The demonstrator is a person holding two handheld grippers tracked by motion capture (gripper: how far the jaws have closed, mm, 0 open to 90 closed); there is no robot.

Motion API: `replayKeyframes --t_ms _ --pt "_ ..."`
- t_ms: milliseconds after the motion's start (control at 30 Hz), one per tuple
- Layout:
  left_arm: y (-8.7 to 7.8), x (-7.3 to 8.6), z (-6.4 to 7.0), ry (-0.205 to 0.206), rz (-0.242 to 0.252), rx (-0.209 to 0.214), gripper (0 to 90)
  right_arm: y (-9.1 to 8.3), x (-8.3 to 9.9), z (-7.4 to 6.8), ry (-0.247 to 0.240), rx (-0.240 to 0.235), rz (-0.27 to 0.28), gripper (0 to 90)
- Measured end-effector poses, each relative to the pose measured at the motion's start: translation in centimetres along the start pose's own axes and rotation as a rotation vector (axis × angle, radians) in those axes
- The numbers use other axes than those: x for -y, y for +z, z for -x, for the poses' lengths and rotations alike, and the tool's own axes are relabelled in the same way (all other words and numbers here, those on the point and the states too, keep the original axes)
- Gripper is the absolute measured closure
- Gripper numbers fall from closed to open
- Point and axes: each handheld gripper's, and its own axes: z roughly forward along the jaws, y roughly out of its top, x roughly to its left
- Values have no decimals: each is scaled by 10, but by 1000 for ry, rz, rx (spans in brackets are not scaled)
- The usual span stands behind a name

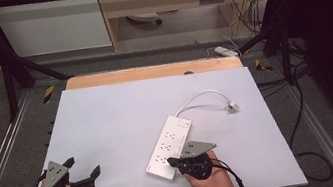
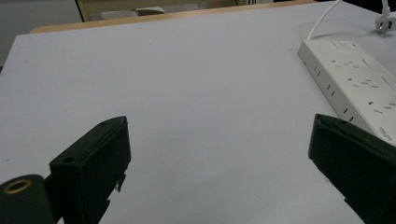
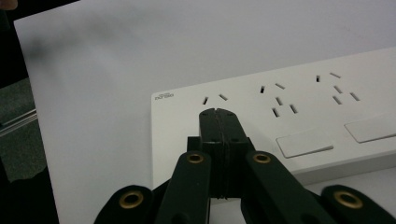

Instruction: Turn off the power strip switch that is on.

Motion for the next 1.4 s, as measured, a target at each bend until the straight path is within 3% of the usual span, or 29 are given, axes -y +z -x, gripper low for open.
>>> replayKeyframes --t_ms 1033,1400 --pt "0 0 0 -2 3 1 55 10 5 -7 -28 -21 -30 900" --pt "0 0 0 -1 2 0 54 8 5 -6 -31 -14 -13 900"
